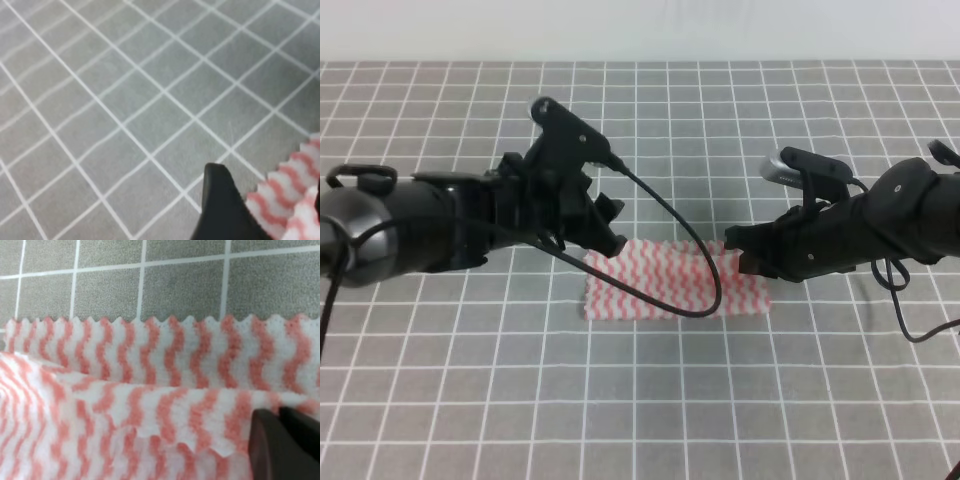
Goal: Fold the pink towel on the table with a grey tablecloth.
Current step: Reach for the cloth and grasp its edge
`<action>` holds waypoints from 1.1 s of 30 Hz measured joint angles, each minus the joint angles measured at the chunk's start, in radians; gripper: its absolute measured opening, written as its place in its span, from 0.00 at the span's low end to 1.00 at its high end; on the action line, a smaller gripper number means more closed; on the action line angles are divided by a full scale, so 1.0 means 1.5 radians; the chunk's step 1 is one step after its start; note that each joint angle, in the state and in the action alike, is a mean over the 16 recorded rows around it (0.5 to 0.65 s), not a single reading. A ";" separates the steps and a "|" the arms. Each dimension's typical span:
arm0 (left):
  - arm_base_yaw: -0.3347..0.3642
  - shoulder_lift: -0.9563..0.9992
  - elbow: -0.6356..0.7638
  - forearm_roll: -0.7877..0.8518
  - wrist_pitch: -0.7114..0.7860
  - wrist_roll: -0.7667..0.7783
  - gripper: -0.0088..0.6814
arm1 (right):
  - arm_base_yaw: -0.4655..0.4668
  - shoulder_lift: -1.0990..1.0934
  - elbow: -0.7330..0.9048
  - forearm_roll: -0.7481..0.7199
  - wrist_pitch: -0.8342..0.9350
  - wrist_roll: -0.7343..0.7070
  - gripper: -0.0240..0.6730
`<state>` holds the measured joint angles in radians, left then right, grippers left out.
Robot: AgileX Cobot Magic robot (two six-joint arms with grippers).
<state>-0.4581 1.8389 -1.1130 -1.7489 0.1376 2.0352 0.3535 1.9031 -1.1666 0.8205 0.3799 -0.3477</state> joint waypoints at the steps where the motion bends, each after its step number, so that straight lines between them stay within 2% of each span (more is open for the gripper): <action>1: 0.000 -0.002 -0.002 0.000 0.007 -0.001 0.44 | 0.000 0.000 0.000 0.000 0.000 0.000 0.01; 11: 0.000 0.032 -0.005 0.001 0.089 -0.011 0.13 | 0.000 -0.001 0.000 0.002 -0.003 0.000 0.01; 15: 0.000 0.061 -0.005 0.001 0.107 -0.013 0.03 | 0.000 -0.001 0.000 0.004 -0.003 0.000 0.02; 20: 0.000 0.088 -0.005 0.001 0.108 -0.014 0.01 | 0.000 -0.001 0.000 0.012 -0.006 0.001 0.06; 33: 0.000 0.104 -0.005 0.001 0.102 -0.009 0.01 | -0.007 -0.002 -0.008 0.035 -0.049 0.002 0.37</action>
<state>-0.4581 1.9951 -1.1210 -1.7469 0.2907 2.0224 0.3430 1.9003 -1.1782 0.8735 0.3063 -0.3453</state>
